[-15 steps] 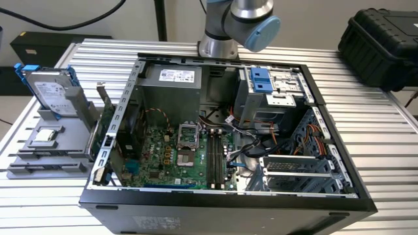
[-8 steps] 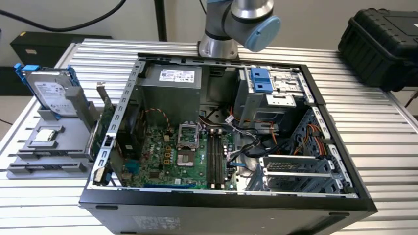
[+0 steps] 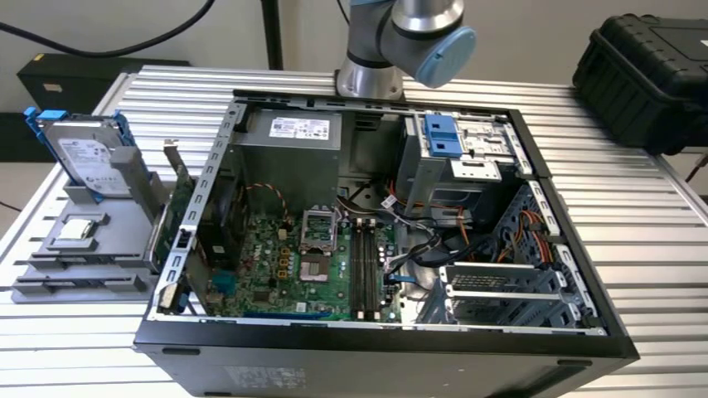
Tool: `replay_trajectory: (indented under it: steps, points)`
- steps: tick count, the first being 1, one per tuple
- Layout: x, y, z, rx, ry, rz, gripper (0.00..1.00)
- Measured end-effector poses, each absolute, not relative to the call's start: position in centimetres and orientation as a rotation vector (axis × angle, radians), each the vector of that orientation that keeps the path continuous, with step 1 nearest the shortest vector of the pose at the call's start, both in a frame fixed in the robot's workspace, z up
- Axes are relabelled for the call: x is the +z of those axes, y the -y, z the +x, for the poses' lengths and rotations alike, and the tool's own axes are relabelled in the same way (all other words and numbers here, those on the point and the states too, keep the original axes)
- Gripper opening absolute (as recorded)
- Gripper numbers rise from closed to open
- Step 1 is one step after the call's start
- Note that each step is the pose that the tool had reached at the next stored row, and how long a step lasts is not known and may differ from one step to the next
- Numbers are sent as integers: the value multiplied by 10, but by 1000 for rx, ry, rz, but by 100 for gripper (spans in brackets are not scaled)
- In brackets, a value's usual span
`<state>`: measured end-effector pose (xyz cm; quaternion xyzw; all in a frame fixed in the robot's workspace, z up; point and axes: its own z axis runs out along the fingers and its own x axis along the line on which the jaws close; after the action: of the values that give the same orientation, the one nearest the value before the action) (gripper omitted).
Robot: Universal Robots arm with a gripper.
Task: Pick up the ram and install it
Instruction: 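Pick up the ram and move it above insertion slot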
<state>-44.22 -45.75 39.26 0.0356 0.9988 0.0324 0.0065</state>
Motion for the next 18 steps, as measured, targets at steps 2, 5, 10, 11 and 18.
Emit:
replay_trajectory:
  steps: [2, 5, 10, 11, 18]
  points:
    - [393, 460, -441, 101, -3126, 111, 0]
    - [393, 465, -439, 101, -3129, 112, 0]
    - [393, 473, -435, 101, -3133, 112, 0]
    - [393, 474, -434, 101, -3133, 112, 0]
    - [393, 483, -428, 101, -3135, 103, 0]
